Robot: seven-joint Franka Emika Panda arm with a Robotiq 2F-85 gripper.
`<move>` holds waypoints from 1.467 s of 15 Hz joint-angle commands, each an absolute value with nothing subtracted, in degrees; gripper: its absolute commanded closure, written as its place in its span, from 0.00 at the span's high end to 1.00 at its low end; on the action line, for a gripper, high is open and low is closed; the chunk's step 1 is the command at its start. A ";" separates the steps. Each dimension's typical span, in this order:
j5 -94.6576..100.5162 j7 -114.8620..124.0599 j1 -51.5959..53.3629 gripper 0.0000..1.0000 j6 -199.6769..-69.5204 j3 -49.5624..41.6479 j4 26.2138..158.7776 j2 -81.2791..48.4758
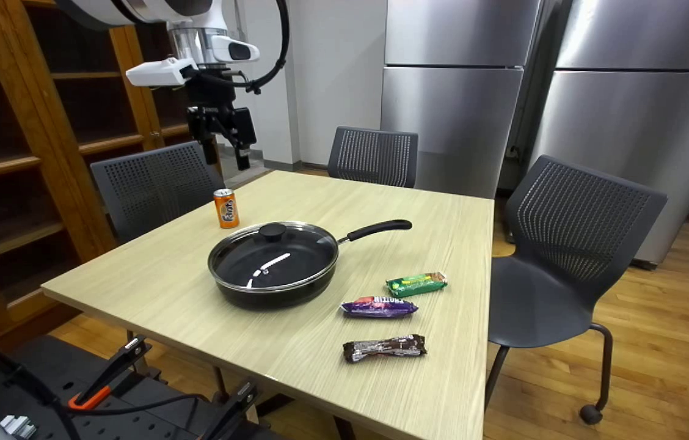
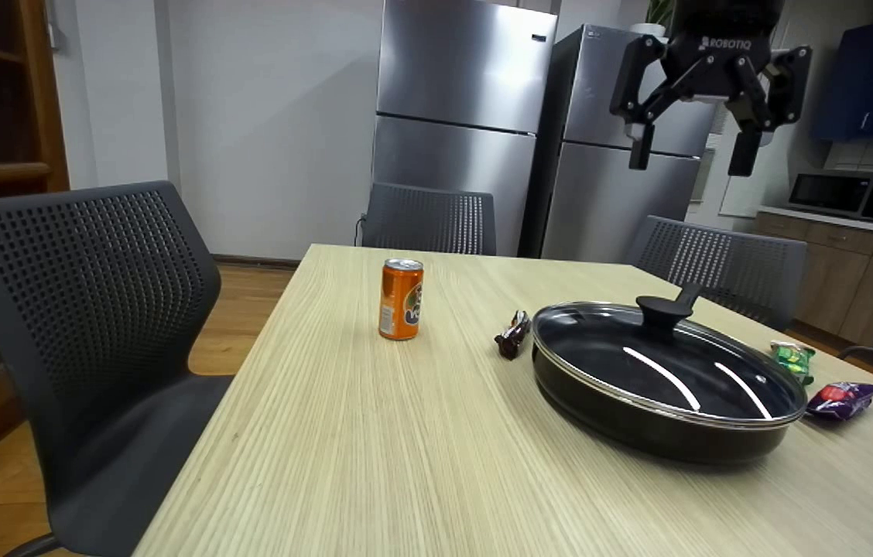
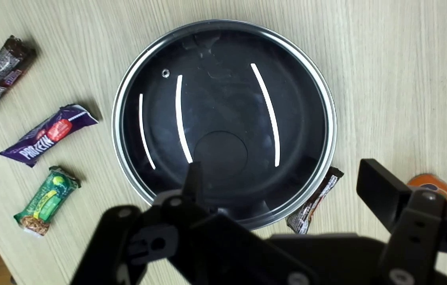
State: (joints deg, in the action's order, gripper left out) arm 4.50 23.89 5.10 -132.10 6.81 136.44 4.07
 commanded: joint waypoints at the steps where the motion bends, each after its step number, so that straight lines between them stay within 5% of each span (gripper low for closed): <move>1: 4.49 26.04 4.36 1.00 -134.63 6.11 138.42 3.69; 22: -1.66 25.34 4.35 1.00 -143.94 0.81 134.32 -12.22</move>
